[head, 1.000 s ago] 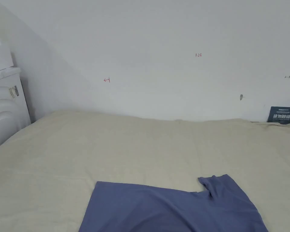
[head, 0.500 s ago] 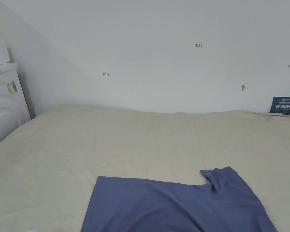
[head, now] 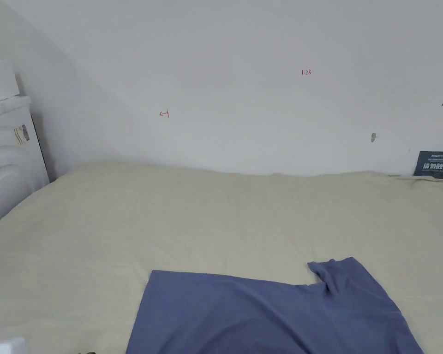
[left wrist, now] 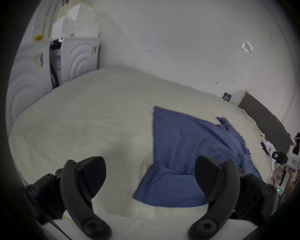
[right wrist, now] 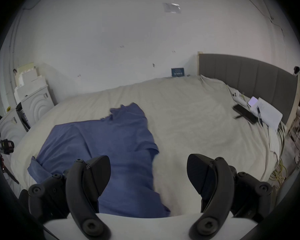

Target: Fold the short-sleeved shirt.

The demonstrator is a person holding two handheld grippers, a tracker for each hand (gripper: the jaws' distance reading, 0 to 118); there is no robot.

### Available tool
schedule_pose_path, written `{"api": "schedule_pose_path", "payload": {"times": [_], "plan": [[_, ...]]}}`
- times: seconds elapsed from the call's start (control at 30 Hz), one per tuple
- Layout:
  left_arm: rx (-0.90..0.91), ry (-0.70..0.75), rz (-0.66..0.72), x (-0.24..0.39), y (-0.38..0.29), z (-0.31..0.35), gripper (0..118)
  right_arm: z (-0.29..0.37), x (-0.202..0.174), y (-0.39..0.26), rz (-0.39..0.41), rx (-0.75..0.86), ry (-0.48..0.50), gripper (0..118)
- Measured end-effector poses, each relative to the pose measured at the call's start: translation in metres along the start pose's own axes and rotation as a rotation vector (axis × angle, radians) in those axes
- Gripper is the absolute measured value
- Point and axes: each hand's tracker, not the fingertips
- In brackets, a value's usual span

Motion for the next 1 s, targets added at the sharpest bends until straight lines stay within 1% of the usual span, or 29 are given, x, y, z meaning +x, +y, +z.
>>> {"api": "schedule_pose_path", "payload": {"times": [0.03, 0.07, 0.1, 0.13, 0.17, 0.2, 0.23, 0.3, 0.33, 0.37, 0.4, 0.47, 0.5, 0.57, 0.6, 0.77, 1.0], "plan": [[0.032, -0.013, -0.013, 0.008, 0.000, 0.008, 104, 0.004, -0.008, 0.003, 0.011, 0.014, 0.009, 93], [0.057, -0.029, -0.031, 0.016, -0.001, 0.015, 97, 0.010, -0.015, 0.005, 0.016, 0.036, 0.026, 93], [0.073, -0.046, -0.049, 0.021, -0.001, 0.021, 86, 0.015, -0.021, 0.008, 0.016, 0.053, 0.049, 93], [0.082, -0.056, -0.061, 0.026, -0.001, 0.026, 72, 0.019, -0.026, 0.010, 0.015, 0.054, 0.065, 93], [0.101, -0.055, -0.077, 0.033, -0.002, 0.032, 61, 0.024, -0.031, 0.012, 0.012, 0.055, 0.077, 90], [0.110, -0.052, -0.085, 0.037, -0.003, 0.038, 50, 0.029, -0.034, 0.013, 0.009, 0.062, 0.089, 83], [0.114, -0.067, -0.097, 0.040, -0.003, 0.042, 38, 0.034, -0.037, 0.012, 0.005, 0.073, 0.101, 69], [0.115, -0.090, -0.108, 0.046, -0.005, 0.052, 18, 0.043, -0.041, 0.012, 0.003, 0.087, 0.110, 40], [0.116, -0.096, -0.101, 0.050, -0.007, 0.056, 7, 0.048, -0.044, 0.011, -0.001, 0.095, 0.106, 16], [0.118, -0.107, -0.096, 0.050, -0.009, 0.060, 1, 0.052, -0.046, 0.010, -0.006, 0.100, 0.102, 2], [0.118, -0.120, -0.098, 0.052, -0.011, 0.064, 0, 0.055, -0.047, 0.008, -0.011, 0.108, 0.097, 1], [0.098, -0.161, -0.136, 0.061, -0.019, 0.072, 0, 0.062, -0.048, 0.004, -0.028, 0.102, 0.131, 0], [0.109, -0.114, -0.171, 0.067, -0.024, 0.075, 0, 0.064, -0.051, 0.001, -0.021, 0.102, 0.129, 0], [0.085, -0.082, -0.251, 0.075, -0.031, 0.075, 0, 0.065, -0.055, -0.002, 0.020, 0.103, 0.125, 0], [0.090, -0.052, -0.262, 0.077, -0.033, 0.074, 0, 0.066, -0.057, -0.003, 0.029, 0.104, 0.121, 0], [0.071, -0.100, -0.191, 0.070, -0.036, 0.070, 0, 0.063, -0.056, -0.004, 0.021, 0.092, 0.134, 0], [0.066, -0.078, -0.211, 0.069, -0.039, 0.067, 0, 0.062, -0.051, -0.009, -0.026, 0.084, 0.136, 0]]}}
